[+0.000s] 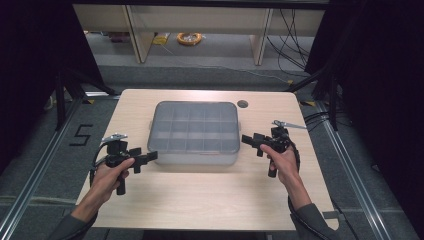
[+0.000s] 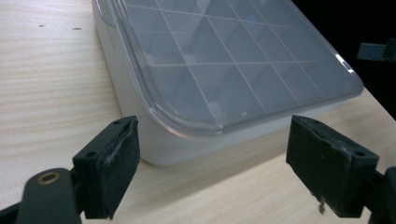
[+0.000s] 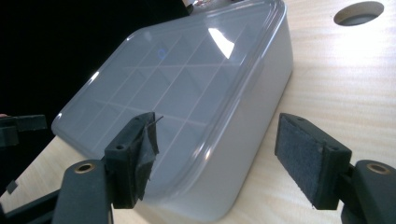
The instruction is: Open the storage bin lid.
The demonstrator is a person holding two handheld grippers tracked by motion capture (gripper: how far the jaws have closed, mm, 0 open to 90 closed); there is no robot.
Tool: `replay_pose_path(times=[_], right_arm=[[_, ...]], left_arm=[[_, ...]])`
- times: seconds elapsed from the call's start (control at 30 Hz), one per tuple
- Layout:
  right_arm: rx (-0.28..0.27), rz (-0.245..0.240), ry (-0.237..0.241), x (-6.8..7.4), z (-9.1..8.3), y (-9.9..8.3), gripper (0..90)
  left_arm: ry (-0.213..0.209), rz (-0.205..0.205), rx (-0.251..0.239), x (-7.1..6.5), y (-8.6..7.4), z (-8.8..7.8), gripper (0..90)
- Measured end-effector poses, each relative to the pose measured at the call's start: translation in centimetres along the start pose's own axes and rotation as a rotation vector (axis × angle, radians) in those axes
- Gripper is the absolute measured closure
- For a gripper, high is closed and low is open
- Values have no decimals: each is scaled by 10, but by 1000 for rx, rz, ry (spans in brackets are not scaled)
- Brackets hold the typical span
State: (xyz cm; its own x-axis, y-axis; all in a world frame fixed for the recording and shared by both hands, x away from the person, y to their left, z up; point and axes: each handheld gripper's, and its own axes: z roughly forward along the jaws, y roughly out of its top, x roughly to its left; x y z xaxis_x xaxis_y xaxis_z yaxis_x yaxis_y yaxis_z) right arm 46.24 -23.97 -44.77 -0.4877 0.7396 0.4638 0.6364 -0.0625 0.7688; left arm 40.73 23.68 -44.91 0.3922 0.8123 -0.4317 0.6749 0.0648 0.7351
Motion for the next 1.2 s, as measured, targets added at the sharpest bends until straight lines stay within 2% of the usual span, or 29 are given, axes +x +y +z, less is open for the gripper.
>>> replay_pose_path(times=[0.13,0.17,0.2,0.23,0.27,0.3,0.33,0.37,0.43,0.5,0.53,0.57,0.6,0.63,0.67,0.7,0.77,0.8,0.83,0.87,0.93,0.97,1.0,1.03,1.07,1.1,1.17,1.2], right_arm=[[1,7,-13,-3,8,9,320],[15,57,-10,-1,9,10,327],[2,7,-9,-6,12,12,328],[14,59,-3,-4,13,13,328],[6,54,-3,-5,16,14,328],[18,81,-5,-5,17,15,330],[4,36,2,-10,19,17,336],[0,32,-4,-12,22,17,339],[6,44,1,-13,25,18,339],[20,88,2,-11,28,19,342],[7,53,2,-14,30,20,343],[10,62,0,-14,32,20,350],[18,92,4,-12,32,21,355],[6,48,2,-16,35,22,356],[18,87,5,-12,36,22,361],[31,102,2,-11,36,23,363],[13,53,12,-16,40,24,366],[35,133,14,-10,40,24,371],[14,63,13,-17,43,24,375],[19,72,12,-17,44,24,384],[43,148,22,-14,45,24,387],[28,104,19,-17,46,23,388],[46,156,19,-15,47,23,389],[35,125,26,-18,49,22,393],[49,167,16,-17,49,22,396],[29,112,23,-22,52,21,399],[40,149,29,-20,52,21,405],[32,109,24,-24,54,20,408]], left_arm=[[13,-1,4,7,11,8,168],[12,-6,6,9,13,10,171],[10,-15,9,10,16,11,172],[10,-22,7,11,18,13,172],[10,-21,3,12,20,14,173],[5,-25,0,13,22,16,177],[10,-31,-1,14,24,17,176],[16,-31,-5,16,26,19,176],[19,-40,-3,19,30,23,177],[18,-57,0,23,35,26,176],[16,-64,-1,24,37,28,176],[15,-70,0,26,40,30,178],[16,-74,2,27,42,33,179],[16,-81,2,28,44,35,180],[16,-82,6,29,46,37,184],[11,-82,8,31,48,39,191],[1,-100,8,36,51,44,223],[1,-115,4,39,52,45,231],[0,-116,7,41,53,47,243],[3,-117,8,42,54,48,250],[19,-103,16,42,55,50,251],[22,-98,14,42,56,51,261],[20,-106,12,43,57,52,267],[17,-119,9,44,58,54,274],[20,-124,9,44,60,55,277],[22,-130,7,45,61,56,278],[25,-142,9,45,63,59,284],[27,-144,13,46,64,61,284]])
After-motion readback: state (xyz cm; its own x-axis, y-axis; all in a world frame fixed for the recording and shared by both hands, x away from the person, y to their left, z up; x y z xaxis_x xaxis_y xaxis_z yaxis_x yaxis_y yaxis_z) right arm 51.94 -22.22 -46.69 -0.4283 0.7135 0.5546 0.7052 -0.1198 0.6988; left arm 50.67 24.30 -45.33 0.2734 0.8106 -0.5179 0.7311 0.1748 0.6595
